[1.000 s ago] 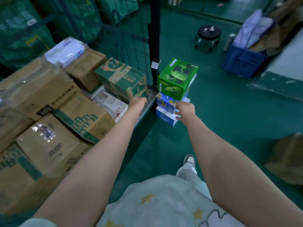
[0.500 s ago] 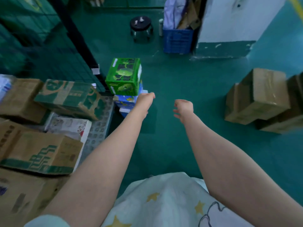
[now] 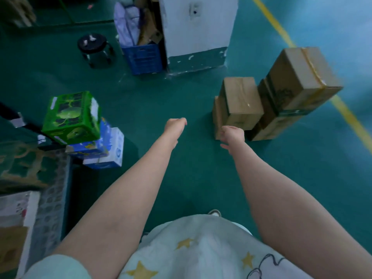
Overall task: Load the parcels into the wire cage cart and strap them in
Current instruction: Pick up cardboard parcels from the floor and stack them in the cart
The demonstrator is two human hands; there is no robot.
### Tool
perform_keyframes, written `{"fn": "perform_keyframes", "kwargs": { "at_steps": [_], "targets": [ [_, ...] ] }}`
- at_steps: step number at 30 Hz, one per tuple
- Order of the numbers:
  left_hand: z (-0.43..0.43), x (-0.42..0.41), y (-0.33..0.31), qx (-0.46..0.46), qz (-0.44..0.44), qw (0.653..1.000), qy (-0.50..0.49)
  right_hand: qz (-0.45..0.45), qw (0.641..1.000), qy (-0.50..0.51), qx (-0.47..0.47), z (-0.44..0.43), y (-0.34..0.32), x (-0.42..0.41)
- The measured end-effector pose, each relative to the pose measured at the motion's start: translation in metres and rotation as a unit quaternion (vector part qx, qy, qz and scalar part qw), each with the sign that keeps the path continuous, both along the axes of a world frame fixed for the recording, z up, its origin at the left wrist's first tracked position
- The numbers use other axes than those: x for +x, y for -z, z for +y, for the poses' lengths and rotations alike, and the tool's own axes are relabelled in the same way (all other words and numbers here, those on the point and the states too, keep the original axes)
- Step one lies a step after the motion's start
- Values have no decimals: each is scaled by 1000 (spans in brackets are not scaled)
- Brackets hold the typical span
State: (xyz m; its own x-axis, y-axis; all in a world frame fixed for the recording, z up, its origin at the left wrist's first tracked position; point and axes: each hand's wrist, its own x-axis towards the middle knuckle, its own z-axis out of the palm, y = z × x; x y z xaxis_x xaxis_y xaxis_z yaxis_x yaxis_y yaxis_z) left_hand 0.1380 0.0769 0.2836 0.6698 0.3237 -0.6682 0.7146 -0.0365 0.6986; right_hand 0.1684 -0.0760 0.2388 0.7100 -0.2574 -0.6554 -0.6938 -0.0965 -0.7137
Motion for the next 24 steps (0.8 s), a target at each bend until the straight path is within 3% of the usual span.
{"fn": "perform_keyframes", "kwargs": {
  "at_steps": [9,16,24],
  "targets": [
    [-107,63,16,-20,19,998,64,30,997,48,-44,-120,11,40],
    [-144,125,38,-8,49,995,91,52,996,57,-40,-154,29,85],
    [-181,234,61,-5,62,992,110,70,994,57,-55,-195,50,190]
  ]
}}
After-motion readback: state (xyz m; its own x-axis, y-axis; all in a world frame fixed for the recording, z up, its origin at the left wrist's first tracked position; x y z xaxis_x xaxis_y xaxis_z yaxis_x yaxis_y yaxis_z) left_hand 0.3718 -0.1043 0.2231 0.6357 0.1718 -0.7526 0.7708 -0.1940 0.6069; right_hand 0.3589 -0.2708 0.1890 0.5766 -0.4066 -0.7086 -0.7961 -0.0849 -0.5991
